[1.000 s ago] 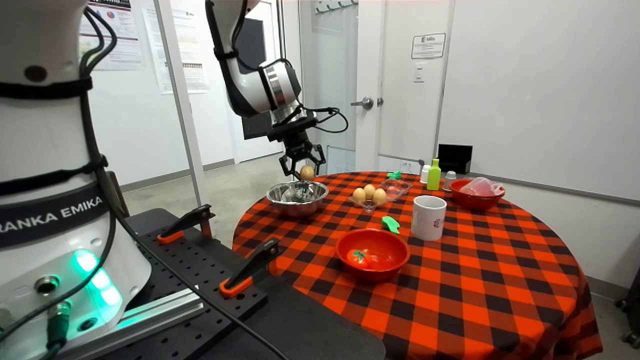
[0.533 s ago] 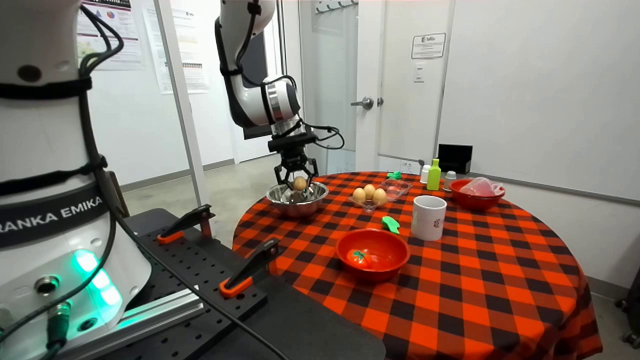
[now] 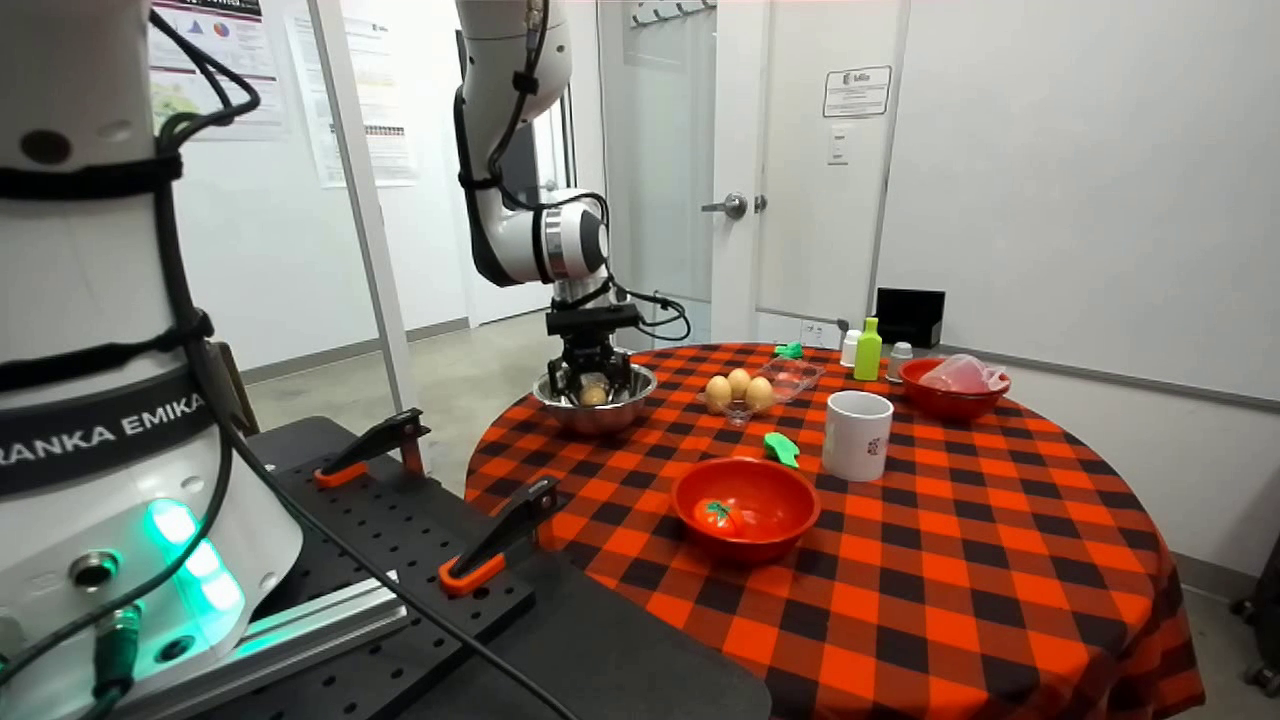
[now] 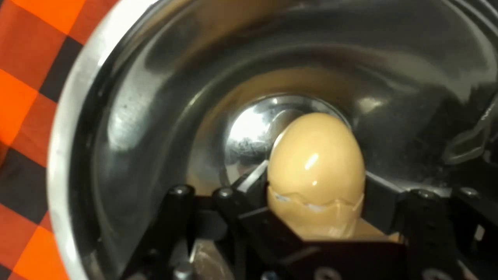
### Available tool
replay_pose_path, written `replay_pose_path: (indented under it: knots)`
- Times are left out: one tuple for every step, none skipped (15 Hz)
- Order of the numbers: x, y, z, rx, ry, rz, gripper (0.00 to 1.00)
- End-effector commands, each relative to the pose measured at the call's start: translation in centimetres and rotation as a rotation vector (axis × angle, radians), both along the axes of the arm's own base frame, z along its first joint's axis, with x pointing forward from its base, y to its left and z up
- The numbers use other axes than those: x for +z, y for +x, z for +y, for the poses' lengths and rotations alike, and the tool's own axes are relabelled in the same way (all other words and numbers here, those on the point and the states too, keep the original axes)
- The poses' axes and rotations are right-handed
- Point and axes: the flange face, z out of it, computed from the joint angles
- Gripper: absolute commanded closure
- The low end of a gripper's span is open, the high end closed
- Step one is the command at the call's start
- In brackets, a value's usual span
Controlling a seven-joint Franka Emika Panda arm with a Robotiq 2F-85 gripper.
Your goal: Pick up the toy egg and put it in the orange bowl on the table
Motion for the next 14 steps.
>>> replay_pose_path:
  knots:
    - [-1.5, 1.3, -0.2, -0.008, 0.035, 0.021, 0.33]
    - [-1.7, 1.4, -0.3, -0.013, 0.035, 0.022, 0.33]
    - [-1.8, 1.6, -0.4, -0.018, 0.036, 0.021, 0.27]
    - [-1.8, 1.8, -0.5, -0.023, 0.038, 0.017, 0.19]
    - [-1.5, 2.0, -0.5, -0.027, 0.038, 0.011, 0.13]
    - [-1.3, 2.1, -0.6, -0.031, 0.038, 0.006, 0.04]
    - [-1.2, 2.1, -0.6, -0.033, 0.037, 0.002, 0.01]
    - [-0.9, 2.1, -0.7, -0.034, 0.035, -0.002, 0.0]
    - [-0.6, 2.0, -0.7, -0.037, 0.031, -0.006, 0.0]
    - [-0.4, 2.0, -0.8, -0.037, 0.029, -0.009, 0.0]
    - [0.0, 1.9, -0.8, -0.04, 0.024, -0.016, 0.0]
    - [0.3, 1.9, -0.8, -0.042, 0.022, -0.025, 0.0]
    - [0.8, 1.8, -0.9, -0.045, 0.024, -0.038, 0.0]
    - [1.3, 1.8, -1.0, -0.047, 0.025, -0.05, 0.0]
